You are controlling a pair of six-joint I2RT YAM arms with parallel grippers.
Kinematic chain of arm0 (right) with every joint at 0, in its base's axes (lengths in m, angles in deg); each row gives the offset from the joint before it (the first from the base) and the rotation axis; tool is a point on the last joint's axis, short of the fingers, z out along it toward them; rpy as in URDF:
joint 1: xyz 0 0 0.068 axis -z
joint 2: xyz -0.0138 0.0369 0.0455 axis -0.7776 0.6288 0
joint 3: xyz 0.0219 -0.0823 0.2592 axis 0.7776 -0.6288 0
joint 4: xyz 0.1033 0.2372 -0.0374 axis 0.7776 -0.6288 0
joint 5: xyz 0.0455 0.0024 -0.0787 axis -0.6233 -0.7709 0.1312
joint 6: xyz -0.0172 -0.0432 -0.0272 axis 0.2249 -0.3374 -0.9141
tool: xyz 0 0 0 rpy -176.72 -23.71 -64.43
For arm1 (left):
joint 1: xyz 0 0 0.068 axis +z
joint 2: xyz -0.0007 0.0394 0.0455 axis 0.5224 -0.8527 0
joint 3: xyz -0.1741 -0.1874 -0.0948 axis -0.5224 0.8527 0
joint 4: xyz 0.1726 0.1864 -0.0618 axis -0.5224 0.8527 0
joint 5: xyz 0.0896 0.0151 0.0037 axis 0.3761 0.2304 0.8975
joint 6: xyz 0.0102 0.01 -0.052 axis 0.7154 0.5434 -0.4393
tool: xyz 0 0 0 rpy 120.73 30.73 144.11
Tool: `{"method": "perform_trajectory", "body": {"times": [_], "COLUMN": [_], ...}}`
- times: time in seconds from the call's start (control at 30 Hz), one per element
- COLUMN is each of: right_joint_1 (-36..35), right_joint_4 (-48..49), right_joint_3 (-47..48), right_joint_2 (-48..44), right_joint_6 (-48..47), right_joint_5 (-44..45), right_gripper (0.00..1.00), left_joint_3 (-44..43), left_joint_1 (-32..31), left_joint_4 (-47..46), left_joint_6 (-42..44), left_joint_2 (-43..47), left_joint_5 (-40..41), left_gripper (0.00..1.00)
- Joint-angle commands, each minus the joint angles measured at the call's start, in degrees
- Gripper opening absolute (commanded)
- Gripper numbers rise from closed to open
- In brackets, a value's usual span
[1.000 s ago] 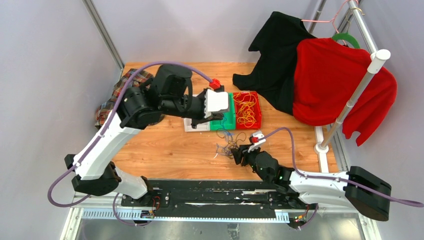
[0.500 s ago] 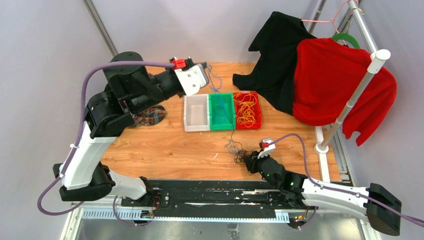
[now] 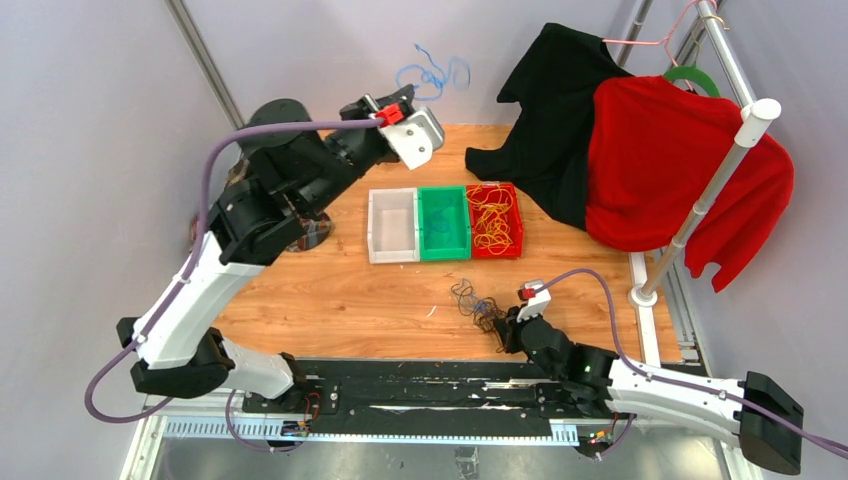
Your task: Untangle the cables
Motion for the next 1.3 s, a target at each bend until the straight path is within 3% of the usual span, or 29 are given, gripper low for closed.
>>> {"method": "perform_trajectory", "body": {"times": [0.0, 0.37, 0.67, 1.27], "right_joint_1": [-1.3, -1.4, -1.4, -1.4], "right_joint_4": [-0.6, -2.8, -4.5, -6.1], "right_joint_3": [2.5, 6.2, 7.4, 9.0], "right_joint_2": [-2.3, -6.1, -6.6, -7.4], "right_joint_6": [-3.5, -6.9, -7.9, -7.5], "right_joint_5": [-1.9, -9.8, -8.8, -5.5], "right_gripper": [0.02, 0.01, 0.01, 0.01], "left_joint_3": [5.0, 21.6, 22.5, 26.8], "left_joint_1": [0.7, 5.1, 9.4, 12.3], "left_joint_4": [0.9, -0.3, 0.1, -2.0], "left_joint_6": [-4.2, -9.0, -10.7, -15.3], "left_joint_2": [-0.8, -5.7, -15.4, -31.1], "left_joint_5": [-0.3, -2.8, -6.0, -11.8], "left_gripper": [0.01, 0.01, 0.0, 0.0]}}
